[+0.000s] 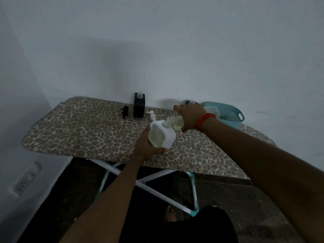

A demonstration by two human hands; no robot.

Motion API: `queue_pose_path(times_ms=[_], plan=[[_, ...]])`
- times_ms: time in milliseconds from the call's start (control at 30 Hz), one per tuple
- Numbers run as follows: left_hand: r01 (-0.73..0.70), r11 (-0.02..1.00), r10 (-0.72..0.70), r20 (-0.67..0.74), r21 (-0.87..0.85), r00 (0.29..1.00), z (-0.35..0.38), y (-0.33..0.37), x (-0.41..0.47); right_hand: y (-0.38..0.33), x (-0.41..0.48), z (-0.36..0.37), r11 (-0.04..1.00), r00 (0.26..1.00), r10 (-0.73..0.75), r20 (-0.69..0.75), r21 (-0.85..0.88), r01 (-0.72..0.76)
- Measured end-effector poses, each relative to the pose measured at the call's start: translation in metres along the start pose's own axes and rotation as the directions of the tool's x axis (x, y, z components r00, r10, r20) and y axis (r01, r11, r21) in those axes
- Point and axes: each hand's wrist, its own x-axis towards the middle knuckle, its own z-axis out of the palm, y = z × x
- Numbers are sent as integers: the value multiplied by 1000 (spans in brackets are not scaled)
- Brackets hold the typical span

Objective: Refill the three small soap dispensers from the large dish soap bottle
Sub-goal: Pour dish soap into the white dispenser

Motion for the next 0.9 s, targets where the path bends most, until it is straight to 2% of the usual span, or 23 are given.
queue_pose_path(times_ms=[900], plan=[[-18,1000,18,3,2,1000,-2,2,-2,1,0,0,1000,1000,6,11,-4,-6]])
